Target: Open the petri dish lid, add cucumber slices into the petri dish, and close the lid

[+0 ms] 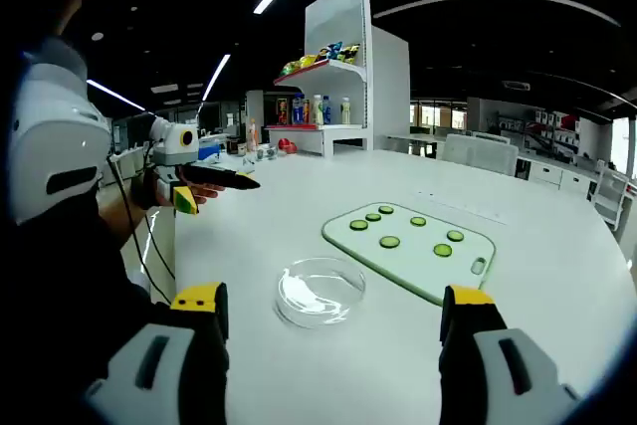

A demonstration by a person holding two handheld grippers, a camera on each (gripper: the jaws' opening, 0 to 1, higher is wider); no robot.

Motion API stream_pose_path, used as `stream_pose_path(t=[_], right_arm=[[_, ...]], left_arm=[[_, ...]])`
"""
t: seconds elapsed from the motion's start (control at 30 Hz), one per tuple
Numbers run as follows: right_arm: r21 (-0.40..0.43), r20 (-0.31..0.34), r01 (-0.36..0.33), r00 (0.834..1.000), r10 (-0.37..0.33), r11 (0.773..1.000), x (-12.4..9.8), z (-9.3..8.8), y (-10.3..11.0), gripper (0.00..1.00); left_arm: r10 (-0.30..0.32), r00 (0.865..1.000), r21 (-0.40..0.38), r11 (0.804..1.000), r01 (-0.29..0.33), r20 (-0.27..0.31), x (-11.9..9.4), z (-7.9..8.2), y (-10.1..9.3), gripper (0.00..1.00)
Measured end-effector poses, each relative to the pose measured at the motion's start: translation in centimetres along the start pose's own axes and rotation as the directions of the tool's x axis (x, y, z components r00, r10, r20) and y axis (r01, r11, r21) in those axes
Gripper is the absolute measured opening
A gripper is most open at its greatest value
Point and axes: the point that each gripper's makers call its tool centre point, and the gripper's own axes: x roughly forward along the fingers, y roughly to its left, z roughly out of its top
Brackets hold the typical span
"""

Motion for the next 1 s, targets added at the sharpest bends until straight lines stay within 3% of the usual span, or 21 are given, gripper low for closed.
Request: stream_pose_path(t=[0.2,0.33,0.57,1.0], right_arm=[[0.001,0.003,0.004,1.0,-0.004,1.0,-0.2,-0.1,0.0,0.85],[0.003,0.002,0.007,1.0,-0.007,1.0,-0.2,-0.3,-0.1,0.85],[0.005,0.002,0.003,1.0,-0.003,1.0,-0.1,-0.4,-0.1,0.84],[0.008,-0.006,0.006,1.0,-0.005,1.0,-0.2,-0.7,-0.2,0.84]], left_arm=[[-0.017,1.0,0.002,1.0,0.017,-0.008,0.1,-0.3,-0.3,0.95],[-0.043,0.997,0.079,0.996,0.047,-0.06,0.3,-1.3,-1.3,0.95],[-0.049,0.998,0.064,0.997,0.051,-0.035,0.4,-0.7,-1.4,0.95],[-0.046,0.998,0.075,0.996,0.05,-0.049,0.4,-0.9,-1.1,0.93]])
